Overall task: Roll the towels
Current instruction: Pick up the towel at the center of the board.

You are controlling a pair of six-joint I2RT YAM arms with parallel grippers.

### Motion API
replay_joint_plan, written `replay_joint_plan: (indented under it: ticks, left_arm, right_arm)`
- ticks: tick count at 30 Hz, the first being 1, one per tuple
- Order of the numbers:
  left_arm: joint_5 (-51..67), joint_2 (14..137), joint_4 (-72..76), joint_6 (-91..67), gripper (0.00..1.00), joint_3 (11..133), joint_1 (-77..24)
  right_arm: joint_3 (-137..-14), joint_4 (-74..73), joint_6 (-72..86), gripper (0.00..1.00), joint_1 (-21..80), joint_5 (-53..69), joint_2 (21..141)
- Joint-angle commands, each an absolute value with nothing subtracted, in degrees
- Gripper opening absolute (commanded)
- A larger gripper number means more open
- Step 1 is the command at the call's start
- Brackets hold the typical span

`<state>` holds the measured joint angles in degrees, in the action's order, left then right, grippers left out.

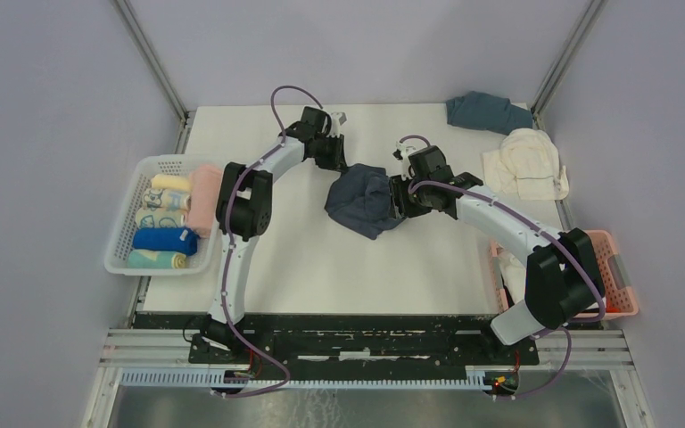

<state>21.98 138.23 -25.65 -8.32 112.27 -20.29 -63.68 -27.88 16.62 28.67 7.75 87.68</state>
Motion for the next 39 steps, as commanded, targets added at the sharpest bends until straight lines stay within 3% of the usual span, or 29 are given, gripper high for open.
replay_joint_plan:
  ticks: [1,7,13,20,30,39]
  left_arm:
    - [26.05,136.93,-26.44,-5.26,0.22,111.5,-20.3]
    - [24.8,131.56,-27.11,-5.36,0.03,111.06,-20.19]
    - [13.83,121.99,-33.82,-4.84,0.03,112.56,-20.17]
    - [4.7,111.12,-45.79,-9.1,0.03,124.05,-20.21]
    - [4.99,89.99,-42.62,-15.73,0.03,108.92,-20.31]
    - [-5.43,74.47,-42.12,-20.43,0.03,90.64,-20.28]
  right_arm:
    - [-64.12,-26.54,15.99,0.53,28.91,8.5,86.24]
    - [-64.53,-26.63,15.86,0.53,28.87,8.58,86.83]
    - [-65.8,-26.04,15.47,0.53,29.0,7.86,87.17]
    - [-68.87,-24.32,15.29,0.54,28.93,5.5,86.87]
    - [-70.14,-19.27,17.64,0.54,29.2,12.21,89.84]
    - [-74.28,-18.12,16.66,0.54,32.09,12.14,97.17]
